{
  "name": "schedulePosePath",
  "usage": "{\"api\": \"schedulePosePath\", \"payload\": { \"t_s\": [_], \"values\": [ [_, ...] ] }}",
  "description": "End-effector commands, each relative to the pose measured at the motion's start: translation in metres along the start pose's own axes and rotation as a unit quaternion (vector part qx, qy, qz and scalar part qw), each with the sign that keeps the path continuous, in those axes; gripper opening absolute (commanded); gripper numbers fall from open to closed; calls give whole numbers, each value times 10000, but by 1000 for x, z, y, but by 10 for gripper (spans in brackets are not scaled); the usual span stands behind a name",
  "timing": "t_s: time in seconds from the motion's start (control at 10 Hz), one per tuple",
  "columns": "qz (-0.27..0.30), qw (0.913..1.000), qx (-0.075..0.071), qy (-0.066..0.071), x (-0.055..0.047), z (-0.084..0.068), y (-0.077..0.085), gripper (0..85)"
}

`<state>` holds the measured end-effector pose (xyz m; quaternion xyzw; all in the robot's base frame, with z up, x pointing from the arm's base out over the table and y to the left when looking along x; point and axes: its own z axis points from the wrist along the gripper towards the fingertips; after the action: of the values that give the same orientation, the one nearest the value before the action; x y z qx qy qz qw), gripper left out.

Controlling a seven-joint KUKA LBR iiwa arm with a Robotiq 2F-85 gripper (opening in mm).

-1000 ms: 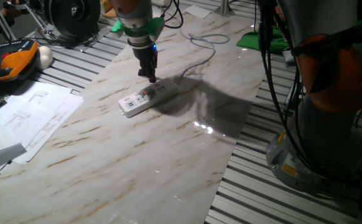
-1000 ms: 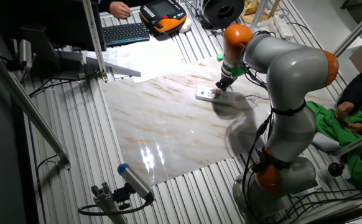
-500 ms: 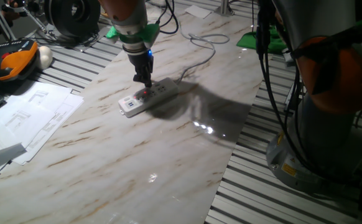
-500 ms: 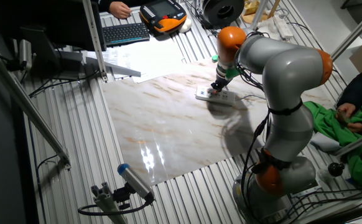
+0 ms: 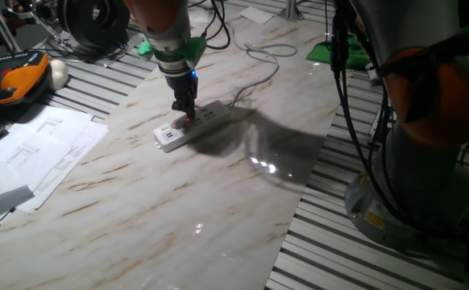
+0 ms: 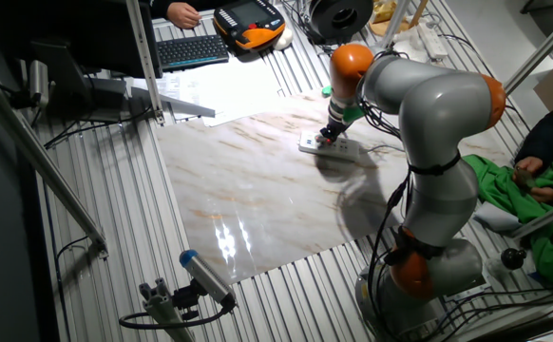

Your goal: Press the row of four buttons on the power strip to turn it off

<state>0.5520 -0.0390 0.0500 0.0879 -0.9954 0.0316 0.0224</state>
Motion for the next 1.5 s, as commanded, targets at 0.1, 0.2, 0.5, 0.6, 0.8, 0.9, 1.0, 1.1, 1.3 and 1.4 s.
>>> {"api": "schedulePosePath", "payload": {
  "t_s": [0.1,0.2,0.5,0.6,0.8,0.9,1.0,1.1,1.3,1.4],
  "values": [
    [1,10000,-45,9,2,4,0,0],
    [50,10000,17,59,1,-5,5,0],
    [107,9999,83,85,-4,-16,13,0],
    [130,9998,64,105,-10,-18,16,0],
    [177,9997,90,140,-17,-23,21,0],
    [200,9997,90,140,-18,-22,23,0],
    [223,9996,92,132,-19,-20,26,0],
    [231,9996,103,111,-21,-17,28,0],
    [237,9997,85,77,-23,-13,30,0],
    [222,9997,85,77,-23,-10,29,0]
  ]
}}
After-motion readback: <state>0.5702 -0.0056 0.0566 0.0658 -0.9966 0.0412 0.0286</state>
